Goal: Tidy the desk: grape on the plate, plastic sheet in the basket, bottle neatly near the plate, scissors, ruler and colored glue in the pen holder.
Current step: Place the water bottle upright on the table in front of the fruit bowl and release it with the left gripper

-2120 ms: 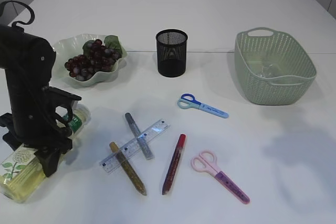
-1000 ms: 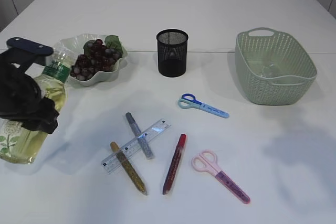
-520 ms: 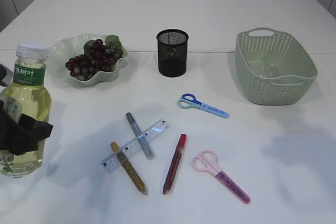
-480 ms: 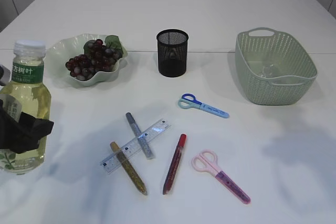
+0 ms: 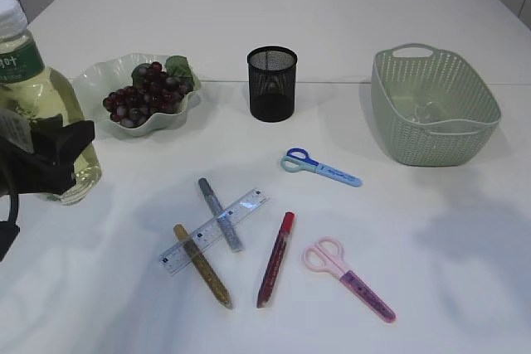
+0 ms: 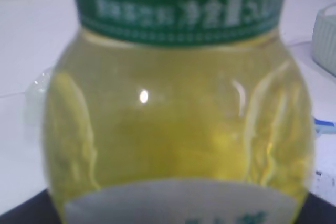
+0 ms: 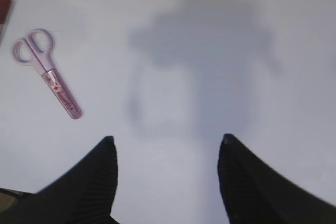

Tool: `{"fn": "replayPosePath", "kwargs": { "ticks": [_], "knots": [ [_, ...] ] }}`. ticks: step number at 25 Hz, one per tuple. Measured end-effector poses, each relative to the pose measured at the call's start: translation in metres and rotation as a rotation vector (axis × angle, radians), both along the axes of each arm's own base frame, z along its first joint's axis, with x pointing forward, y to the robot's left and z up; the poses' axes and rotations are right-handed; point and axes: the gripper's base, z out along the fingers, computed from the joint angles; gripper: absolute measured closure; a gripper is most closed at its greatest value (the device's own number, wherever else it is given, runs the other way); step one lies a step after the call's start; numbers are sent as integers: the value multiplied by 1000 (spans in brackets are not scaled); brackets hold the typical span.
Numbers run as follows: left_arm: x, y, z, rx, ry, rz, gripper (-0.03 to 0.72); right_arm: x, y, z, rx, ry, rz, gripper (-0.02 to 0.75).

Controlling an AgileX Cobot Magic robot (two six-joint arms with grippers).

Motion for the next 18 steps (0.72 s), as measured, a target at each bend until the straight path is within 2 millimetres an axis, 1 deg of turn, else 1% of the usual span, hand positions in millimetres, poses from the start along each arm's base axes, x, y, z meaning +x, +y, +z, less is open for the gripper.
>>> {"fn": "replayPosePath", "kwargs": {
  "ticks": [6,11,14,18],
  "knots": [
    [8,-2,-6,-33,-91,-1,230,0,0,0,0,0,0,262],
    [13,-4,-25,-18,-35,-1,230,0,0,0,0,0,0,262],
    [21,-6,-31,-13,-19,-1,230,0,0,0,0,0,0,262],
    [38,-11,-38,-12,-13,-1,230,0,0,0,0,0,0,262]
  ]
}}
